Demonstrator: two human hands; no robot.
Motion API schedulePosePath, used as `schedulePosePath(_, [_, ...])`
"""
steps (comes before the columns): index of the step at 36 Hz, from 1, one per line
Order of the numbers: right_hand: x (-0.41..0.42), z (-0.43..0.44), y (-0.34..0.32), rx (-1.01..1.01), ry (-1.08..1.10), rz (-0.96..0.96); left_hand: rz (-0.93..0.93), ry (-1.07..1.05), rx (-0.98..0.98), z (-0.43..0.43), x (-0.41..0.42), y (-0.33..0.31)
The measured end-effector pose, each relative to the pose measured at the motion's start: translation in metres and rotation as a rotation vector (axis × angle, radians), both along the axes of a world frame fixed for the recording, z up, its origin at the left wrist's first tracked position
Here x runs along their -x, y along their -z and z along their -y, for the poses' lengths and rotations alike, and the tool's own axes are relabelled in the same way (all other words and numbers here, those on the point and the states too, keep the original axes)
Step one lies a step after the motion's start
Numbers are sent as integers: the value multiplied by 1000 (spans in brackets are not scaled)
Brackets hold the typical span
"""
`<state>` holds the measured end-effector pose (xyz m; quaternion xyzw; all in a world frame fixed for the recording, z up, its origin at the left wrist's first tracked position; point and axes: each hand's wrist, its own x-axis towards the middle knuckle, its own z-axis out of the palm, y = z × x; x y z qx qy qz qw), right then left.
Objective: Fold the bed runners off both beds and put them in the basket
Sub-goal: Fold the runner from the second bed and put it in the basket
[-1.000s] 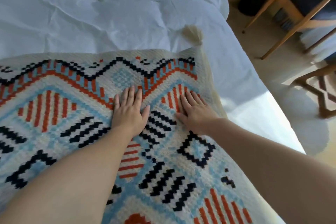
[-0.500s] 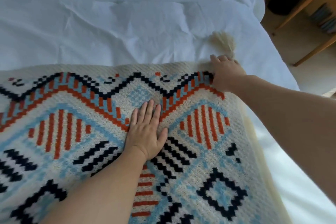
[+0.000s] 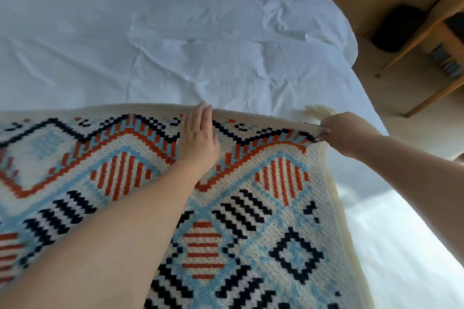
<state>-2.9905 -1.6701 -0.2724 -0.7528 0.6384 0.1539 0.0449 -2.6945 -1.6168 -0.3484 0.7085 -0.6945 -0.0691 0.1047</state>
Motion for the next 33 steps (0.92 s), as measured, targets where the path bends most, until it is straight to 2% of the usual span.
schedulePosePath(6, [15,-35,-21,-51,36,62,20,94,-94,9,-13,-38])
schedulePosePath(15, [19,-86,-53,-94,74,71,-189,15,-244,-59,-64,-57])
schedulePosePath(21, [9,-138,-77,-104,41,31,-267,59,-247,-122,-71,-77])
schedulePosePath(30, [36,-221,-85,-66,94,77,-261,64,-183,-216,-60,-109])
schedulePosePath(33, [47,-251,-84,-59,98,86,-228,92,-214,-243,-52,-118])
